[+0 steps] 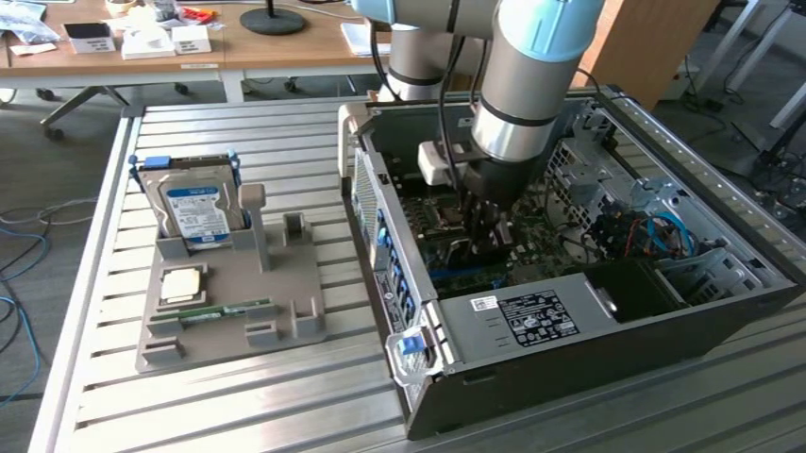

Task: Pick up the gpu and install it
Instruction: 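Insert the gpu into the slot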

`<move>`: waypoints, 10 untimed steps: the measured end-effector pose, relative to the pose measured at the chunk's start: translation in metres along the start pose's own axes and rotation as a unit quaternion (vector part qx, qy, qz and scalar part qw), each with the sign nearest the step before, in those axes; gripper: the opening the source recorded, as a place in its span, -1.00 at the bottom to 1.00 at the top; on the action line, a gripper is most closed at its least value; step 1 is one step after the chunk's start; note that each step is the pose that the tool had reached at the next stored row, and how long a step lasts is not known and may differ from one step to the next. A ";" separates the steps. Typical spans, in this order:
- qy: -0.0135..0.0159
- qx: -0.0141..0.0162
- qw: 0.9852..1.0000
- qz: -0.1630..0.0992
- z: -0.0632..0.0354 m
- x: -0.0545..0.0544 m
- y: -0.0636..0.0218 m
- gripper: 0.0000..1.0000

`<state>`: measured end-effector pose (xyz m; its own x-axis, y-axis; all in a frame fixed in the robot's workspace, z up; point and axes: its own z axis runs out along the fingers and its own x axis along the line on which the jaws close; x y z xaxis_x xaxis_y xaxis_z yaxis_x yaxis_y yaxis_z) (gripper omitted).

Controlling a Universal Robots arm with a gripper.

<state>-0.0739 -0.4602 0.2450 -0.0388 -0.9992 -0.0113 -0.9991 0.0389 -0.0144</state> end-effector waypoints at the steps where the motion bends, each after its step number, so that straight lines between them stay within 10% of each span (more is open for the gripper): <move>1: 0.000 0.000 1.000 0.000 -0.0004 0.000 0.0000 -0.47; 10: -0.004 0.001 1.000 0.000 -0.0001 0.000 0.0006 -0.47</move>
<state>-0.0745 -0.4602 0.2450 -0.0388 -0.9991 -0.0188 -0.9991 0.0391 -0.0171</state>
